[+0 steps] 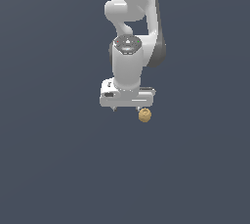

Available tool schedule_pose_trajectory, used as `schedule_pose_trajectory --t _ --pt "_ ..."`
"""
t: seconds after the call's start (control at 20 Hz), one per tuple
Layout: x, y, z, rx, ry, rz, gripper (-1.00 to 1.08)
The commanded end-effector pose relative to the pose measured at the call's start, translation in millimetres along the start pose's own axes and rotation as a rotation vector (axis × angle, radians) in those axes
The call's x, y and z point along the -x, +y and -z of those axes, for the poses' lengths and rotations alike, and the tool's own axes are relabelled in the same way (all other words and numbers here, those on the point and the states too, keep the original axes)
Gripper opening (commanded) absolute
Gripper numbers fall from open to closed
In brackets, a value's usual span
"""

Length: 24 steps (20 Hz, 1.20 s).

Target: Pick up the object and move it to a goal position.

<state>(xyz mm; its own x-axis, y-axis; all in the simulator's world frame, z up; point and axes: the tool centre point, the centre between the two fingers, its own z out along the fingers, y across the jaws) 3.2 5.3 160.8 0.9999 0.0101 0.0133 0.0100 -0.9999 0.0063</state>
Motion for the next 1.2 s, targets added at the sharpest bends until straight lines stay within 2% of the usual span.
schedule_pose_trajectory --t 0.0,0.5,0.85,1.15 --pt "0.0 0.0 0.0 0.000 0.000 0.000 1.00" --pt "-3.6 24.2 -1.6 0.029 -0.001 0.017 1.00" --pt "-2.0 17.1 -4.8 0.026 -0.001 -0.001 1.00" --pt "2.5 0.7 -13.5 0.021 -0.002 -0.051 1.00"
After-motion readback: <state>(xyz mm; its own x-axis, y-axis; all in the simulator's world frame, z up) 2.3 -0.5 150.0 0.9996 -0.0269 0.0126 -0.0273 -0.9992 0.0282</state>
